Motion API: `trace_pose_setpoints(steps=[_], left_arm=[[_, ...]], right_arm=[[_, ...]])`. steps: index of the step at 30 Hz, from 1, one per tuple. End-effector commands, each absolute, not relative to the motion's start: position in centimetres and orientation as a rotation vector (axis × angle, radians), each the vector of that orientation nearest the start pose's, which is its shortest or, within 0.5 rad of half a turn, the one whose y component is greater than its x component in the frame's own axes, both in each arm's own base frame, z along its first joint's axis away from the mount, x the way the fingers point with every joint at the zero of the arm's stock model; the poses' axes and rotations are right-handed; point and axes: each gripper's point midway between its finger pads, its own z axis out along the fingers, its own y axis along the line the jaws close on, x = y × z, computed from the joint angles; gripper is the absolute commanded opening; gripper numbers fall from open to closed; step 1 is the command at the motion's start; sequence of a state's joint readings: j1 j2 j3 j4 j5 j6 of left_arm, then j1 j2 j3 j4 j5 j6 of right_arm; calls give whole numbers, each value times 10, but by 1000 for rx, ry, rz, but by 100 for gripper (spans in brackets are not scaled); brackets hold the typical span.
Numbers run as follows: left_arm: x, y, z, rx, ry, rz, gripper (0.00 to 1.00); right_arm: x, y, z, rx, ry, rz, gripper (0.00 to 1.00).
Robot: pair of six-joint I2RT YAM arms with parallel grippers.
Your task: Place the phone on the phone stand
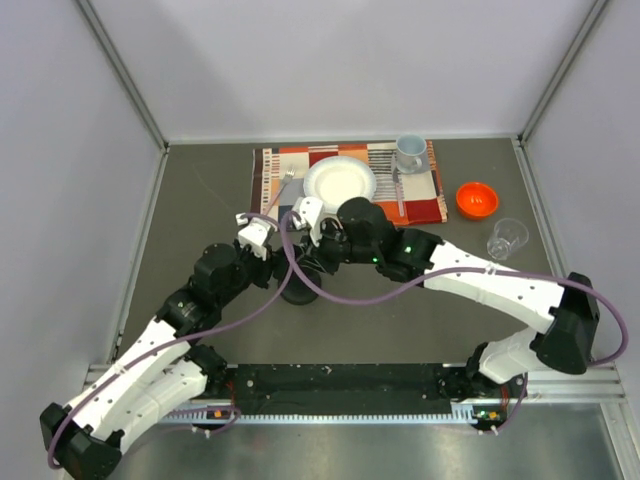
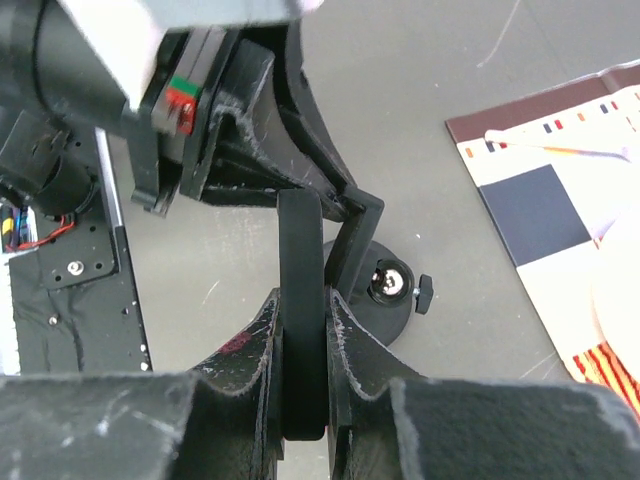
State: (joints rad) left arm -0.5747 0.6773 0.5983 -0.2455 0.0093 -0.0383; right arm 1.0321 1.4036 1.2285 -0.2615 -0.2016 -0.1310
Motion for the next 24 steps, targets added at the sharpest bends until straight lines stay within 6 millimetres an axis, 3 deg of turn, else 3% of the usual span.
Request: trace_pose_setpoints(steps=[1,6,12,14,15,16,18,22,24], left_arm=[[278,-123,289,119,1617,-279,0],[282,-95,294,-48,1623,-147,0],[277,-97,293,-122,1602,-143,0],[276,-110,291,-76,1630,-173,0],[275,-115,288,-64,1660,-192,0],[272,-122,299,-63,1675,-234,0],[265,-128,286,-81,1772,-258,0],[250,-151,283,-7,1797,-410,0],[244,-154,279,10,1797,-455,0]], right_arm=[[211,314,164,-1226,2169,327,0],[223,271,155,-1124,2268,-6,0],[235,234,151,-1020,2336,-334,0],[243,235,157,-988,2315,-378,0],[252,238,173,-960,2284,-402,0],[257,242,173,-966,2278,-430,0],[270,252,191,-936,2227,-455,0],[277,263,190,-956,2217,-453,0],[275,275,183,-986,2239,-346,0]])
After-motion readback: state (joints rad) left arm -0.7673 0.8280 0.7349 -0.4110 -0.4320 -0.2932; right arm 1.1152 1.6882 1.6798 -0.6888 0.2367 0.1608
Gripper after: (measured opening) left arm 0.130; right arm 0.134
